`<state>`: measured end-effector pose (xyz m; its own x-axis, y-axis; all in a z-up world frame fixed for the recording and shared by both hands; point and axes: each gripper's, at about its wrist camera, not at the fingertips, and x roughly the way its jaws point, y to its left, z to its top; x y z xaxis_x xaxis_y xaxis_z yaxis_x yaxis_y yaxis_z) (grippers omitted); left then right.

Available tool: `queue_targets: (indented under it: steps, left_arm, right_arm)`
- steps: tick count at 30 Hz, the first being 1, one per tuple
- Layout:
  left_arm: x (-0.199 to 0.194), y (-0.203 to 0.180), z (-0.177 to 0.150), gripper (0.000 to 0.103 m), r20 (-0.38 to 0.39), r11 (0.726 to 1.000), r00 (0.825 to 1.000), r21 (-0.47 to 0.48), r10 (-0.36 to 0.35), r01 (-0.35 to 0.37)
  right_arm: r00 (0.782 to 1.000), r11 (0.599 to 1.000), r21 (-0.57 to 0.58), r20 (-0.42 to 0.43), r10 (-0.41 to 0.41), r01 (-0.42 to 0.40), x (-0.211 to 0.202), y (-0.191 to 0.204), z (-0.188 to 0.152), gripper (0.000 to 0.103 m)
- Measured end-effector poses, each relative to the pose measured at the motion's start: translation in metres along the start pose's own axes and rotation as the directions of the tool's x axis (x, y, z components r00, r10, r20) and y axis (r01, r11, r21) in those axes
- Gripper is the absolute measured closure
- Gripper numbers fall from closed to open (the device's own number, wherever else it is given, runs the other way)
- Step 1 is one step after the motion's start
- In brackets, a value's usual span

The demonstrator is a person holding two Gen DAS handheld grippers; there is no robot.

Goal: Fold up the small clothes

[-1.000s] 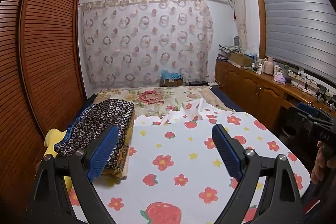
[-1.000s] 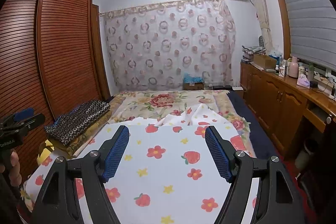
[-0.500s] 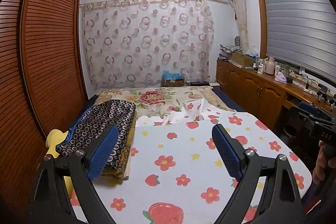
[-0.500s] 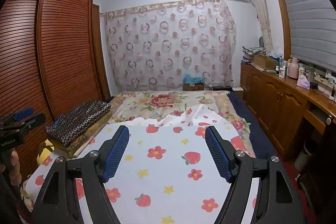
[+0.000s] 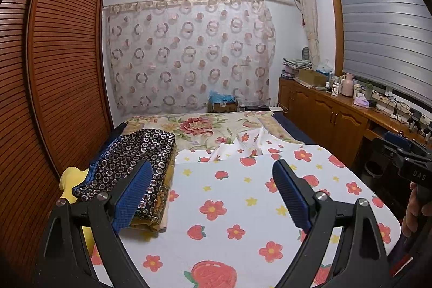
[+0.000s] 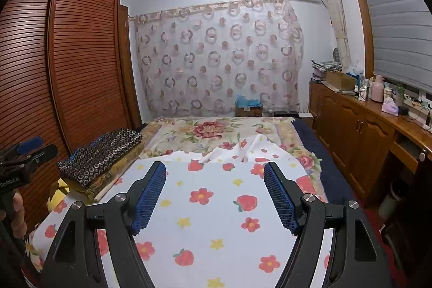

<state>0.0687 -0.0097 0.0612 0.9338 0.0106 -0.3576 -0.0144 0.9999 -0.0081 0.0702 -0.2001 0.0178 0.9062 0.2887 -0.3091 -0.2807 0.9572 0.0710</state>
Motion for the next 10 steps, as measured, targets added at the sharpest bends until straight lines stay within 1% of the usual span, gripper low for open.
queue_targets:
  steps: [10]
  left_arm:
    - [0.0002,0.0011,-0.0002,0.012,0.000,1.000,1.000,0.000,-0.001,0.001]
  right_arm:
    - [1.000,1.000,-0.007,0.002,0.004,-0.004,0.0005,-0.0043,0.0003,0.026]
